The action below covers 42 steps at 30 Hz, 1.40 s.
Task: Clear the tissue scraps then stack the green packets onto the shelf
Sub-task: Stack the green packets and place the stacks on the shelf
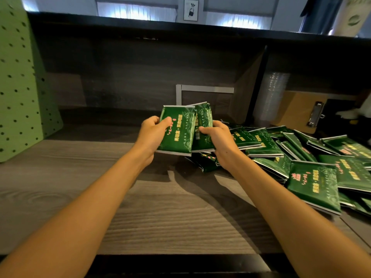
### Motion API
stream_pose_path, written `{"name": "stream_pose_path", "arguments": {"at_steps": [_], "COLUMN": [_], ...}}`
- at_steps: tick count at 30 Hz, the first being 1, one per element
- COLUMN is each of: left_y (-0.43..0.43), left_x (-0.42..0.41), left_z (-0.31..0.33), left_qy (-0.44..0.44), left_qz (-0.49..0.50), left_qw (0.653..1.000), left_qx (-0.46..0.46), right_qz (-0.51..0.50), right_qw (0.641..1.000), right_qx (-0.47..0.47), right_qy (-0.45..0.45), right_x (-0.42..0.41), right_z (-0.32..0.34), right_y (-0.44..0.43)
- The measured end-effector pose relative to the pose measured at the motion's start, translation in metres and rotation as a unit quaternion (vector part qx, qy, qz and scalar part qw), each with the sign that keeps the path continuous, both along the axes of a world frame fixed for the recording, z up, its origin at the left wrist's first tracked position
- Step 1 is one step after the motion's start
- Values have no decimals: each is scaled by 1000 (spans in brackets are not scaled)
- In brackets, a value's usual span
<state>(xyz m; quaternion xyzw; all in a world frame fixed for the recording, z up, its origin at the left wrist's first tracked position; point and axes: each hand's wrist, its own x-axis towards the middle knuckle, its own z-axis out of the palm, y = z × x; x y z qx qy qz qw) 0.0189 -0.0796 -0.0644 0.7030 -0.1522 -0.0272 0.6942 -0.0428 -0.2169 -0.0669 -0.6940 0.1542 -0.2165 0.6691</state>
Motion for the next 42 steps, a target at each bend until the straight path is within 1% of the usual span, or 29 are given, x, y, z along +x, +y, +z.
{"name": "stream_pose_path", "arguments": {"at_steps": [2, 4, 7, 11, 14, 18, 19, 20, 21, 23, 24, 26, 27, 28, 29, 30, 32, 34, 36, 38, 41, 42], "left_y": [-3, -5, -10, -10, -7, -8, -8, -8, -7, -5, -3, -2, -1, 0, 0, 0, 0, -1, -1, 0, 0, 0], "left_x": [2, 2, 1, -8, -15, -17, -16, -16, -15, -13, -14, -14, -12, -13, -12, -12, -12, -11, -9, -8, -4, -4], "left_z": [-4, -7, -9, -4, 0, -2, -2, -1, -2, -3, -2, -3, -4, -4, -4, -3, -3, -3, -5, -6, -8, -9], "left_qy": [5, 29, 74, 121, 168, 166, 160, 158, 156, 156, 157, 162, 166, 170, 174, 176, 179, 183, 191, 202, 216, 218], "left_qz": [37, 46, 43, 7, -42, -50, -46, -40, -33, -21, -18, -16, -16, -18, -22, -29, -38, -38, -43, -57, -70, -71], "left_qw": [998, 996, 996, 992, 984, 984, 985, 986, 987, 988, 987, 987, 986, 985, 985, 984, 983, 982, 980, 978, 974, 973], "left_qx": [47, 73, 36, -26, -47, -49, -39, -29, -18, -1, 1, 5, 8, 7, 4, 4, 13, 16, 17, 14, -12, -20], "right_qz": [26, 67, 99, 112, 108, 106, 90, 59, 20, -76, -123, -194, -216, -229, -233, -232, -212, -188, -174, -172, -180, -187], "right_qw": [999, 995, 991, 991, 994, 993, 993, 990, 981, 944, 918, 856, 826, 803, 791, 786, 789, 802, 812, 826, 879, 890], "right_qx": [38, 69, 77, 73, 23, -42, -67, -119, -188, -318, -372, -466, -501, -522, -529, -527, -505, -468, -445, -431, -357, -336], "right_qy": [16, 27, 37, 15, 9, 19, 27, 39, 50, 49, 59, 110, 142, 173, 199, 225, 279, 322, 336, 318, 262, 245], "right_x": [0, 2, 2, 0, 0, -1, 1, 3, 5, 3, 0, -9, -13, -16, -18, -18, -17, -17, -17, -17, -18, -18], "right_z": [-1, -3, -8, -7, -6, -2, -1, 0, 0, 2, 3, 4, 4, 4, 4, 3, 3, 4, 6, 8, 11, 11], "right_y": [10, 17, 24, 25, 28, 29, 27, 23, 18, 5, -2, -18, -25, -30, -34, -37, -43, -49, -51, -49, -49, -50]}}
